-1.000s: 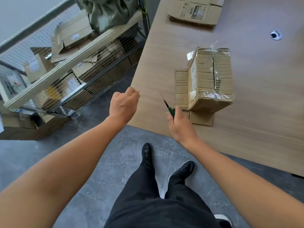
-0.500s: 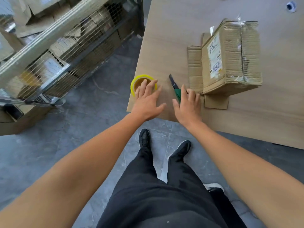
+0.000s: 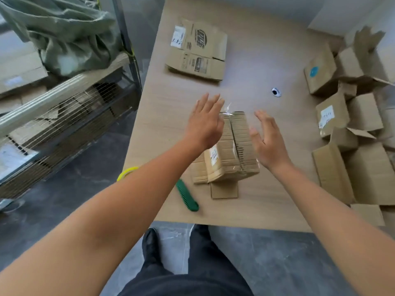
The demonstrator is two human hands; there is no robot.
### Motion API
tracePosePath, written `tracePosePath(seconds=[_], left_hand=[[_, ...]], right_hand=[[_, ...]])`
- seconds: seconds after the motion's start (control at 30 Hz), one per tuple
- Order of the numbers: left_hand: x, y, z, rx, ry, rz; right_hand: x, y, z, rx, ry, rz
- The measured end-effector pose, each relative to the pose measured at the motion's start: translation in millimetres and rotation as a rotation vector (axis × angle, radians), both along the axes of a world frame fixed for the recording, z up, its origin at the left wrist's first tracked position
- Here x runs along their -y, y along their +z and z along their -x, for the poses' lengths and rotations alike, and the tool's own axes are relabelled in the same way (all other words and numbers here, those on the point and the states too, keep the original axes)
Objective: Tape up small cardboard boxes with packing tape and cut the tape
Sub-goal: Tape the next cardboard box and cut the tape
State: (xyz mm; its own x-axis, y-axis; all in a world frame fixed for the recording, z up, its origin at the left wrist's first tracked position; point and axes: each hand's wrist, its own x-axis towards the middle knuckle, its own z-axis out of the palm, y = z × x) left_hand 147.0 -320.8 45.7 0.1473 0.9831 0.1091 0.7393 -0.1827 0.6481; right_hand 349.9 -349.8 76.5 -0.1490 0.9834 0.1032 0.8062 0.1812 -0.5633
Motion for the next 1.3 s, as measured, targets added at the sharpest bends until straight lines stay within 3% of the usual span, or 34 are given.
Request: tracePosePath(seconds=[0.17,0.27,0.4,0.5,0.57,0.63,0.73,0.83,0.87,0.93,0.97,1.03,1.1,1.2,1.3], left_hand=[[-46,-27,-36,-0.215,-0.128,0.068],[-55,-32,-42,-0.143,-0.069,0.102],[-56,-34,-46,0.204,0.137,0.131],[-49,-43,-51,0.655,0.389,0.301],[-47,-50,-54,0.988,0.507,0.445],[-49,-51,-56,1.107,0.52,0.54],[-52,-41,-50,0.646,0.458,0.425],[-56,-30,-33,0.066,0.128,0.051],[-57,-26,-29,-0.025,-0.02,0.031],[-51,-18,-31,-0.028,-0.148,0.097],[-43,-15,-34,0.01,-0.078,0.067],[-23,-13,-41,0.172,0.274,-0.024],[18,-16,-51,0.467,0.532,0.095],[72,-33,-76,0.918,0.452,0.349],[86,-61,-81,1.095,0.33,0.364]], right_hand=[[-76,-46,-20,0.002,0.185,0.191],[-91,-68,-23,-0.114,0.28,0.315],[-89,-79,-19,-0.565,0.247,0.569],[-85,-92,-16,-0.898,0.101,0.71],[-84,-102,-14,-1.001,0.066,0.743],[-85,-105,-12,-1.04,0.066,0.748],[-89,-98,-11,-1.034,0.063,0.769],[-85,-84,-17,-0.843,0.005,0.623],[-78,-78,-21,-0.783,-0.039,0.528],[-51,-68,-33,-0.774,-0.115,0.423],[-30,-65,-39,-0.771,-0.134,0.396],[9,-65,-49,-0.758,-0.112,0.407],[43,-70,-48,-0.744,-0.091,0.433],[66,-88,-27,-0.768,-0.136,0.404],[68,-107,-12,-0.99,-0.266,0.411]])
